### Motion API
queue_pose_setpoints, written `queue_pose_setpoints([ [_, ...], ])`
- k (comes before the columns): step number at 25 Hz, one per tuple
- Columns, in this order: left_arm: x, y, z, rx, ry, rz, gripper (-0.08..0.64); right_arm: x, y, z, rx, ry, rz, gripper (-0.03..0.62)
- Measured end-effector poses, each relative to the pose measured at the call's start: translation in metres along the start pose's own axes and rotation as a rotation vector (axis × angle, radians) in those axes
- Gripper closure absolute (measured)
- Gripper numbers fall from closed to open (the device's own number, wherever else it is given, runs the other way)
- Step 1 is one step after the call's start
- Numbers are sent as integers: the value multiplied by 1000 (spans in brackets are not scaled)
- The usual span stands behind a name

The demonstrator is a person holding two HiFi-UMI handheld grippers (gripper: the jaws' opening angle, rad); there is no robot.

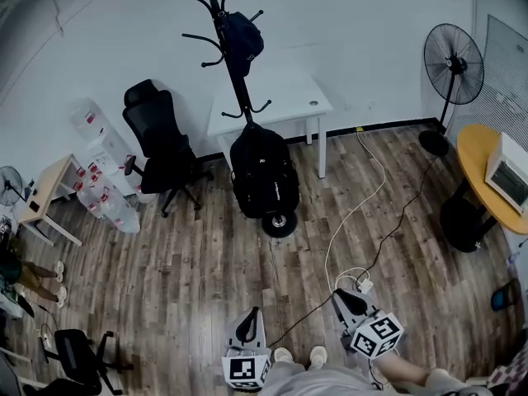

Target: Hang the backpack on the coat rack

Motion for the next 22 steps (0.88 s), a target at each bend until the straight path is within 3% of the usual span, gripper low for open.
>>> queue_pose_setpoints([
  [18,27,9,2,34,83,-94,551,43,-15,17,19,69,-33,568],
  [22,37,12,-4,47,91,-86,551,53,-18,14,30,83,-30,574],
])
Point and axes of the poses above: the fingertips, and each gripper's own axes: y backward along the fingers, x to its left, z out of its top, the point moved 1 cm from there along y, backward along the fingers, and after that the axes turned 9 degrees about y, right-handed, at the moved point
